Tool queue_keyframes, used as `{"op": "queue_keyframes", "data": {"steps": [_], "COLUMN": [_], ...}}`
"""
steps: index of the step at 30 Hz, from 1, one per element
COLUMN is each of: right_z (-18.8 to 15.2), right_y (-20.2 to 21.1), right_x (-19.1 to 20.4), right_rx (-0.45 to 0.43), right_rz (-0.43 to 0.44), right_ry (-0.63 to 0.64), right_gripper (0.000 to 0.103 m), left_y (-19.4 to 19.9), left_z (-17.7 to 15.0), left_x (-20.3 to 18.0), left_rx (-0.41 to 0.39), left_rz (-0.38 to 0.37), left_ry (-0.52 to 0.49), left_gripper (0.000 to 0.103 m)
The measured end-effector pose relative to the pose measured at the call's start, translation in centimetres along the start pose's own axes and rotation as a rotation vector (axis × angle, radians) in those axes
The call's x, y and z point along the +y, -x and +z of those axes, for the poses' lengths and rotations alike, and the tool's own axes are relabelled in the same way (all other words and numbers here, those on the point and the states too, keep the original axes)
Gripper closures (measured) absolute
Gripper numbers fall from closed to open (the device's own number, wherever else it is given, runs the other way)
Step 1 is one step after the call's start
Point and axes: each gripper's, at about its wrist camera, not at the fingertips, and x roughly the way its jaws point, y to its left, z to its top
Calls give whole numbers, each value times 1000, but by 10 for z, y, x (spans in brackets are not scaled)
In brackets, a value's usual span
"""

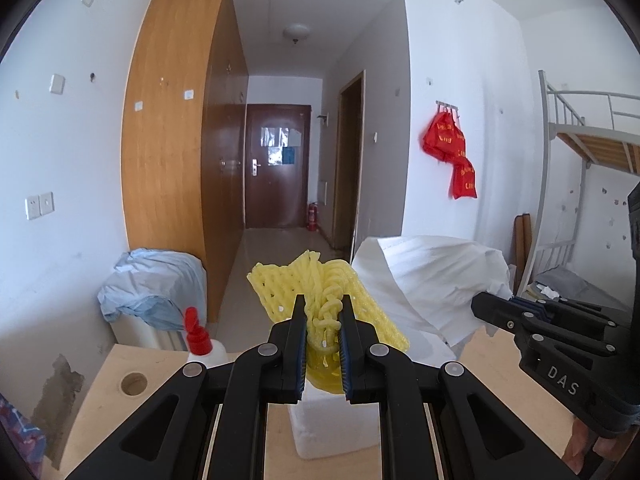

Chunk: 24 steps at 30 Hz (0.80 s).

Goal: Organize soft objects
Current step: 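Open the left tool over the foam box while the right tool lowers the tissue inside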

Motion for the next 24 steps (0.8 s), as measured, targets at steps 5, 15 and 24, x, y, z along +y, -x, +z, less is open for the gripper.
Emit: {"op": "queue_keyframes", "data": {"steps": [5,15,24], "right_z": [4,8,10], "right_y": [-16,-42,-52], "right_x": [-1,-8,-12], "right_rx": [22,43,64], "right_rz": [-9,-12,-26], "right_ry": [14,4,1], "right_gripper": [93,93,93], "left_y": [-20,-55,-84], "left_z": [3,6,-3], "left_x": [6,5,6], "left_rx": [4,29,84], "left_rz": [0,-18,-29], "left_ry": [3,-20,-29], "left_gripper": [89,89,89]}}
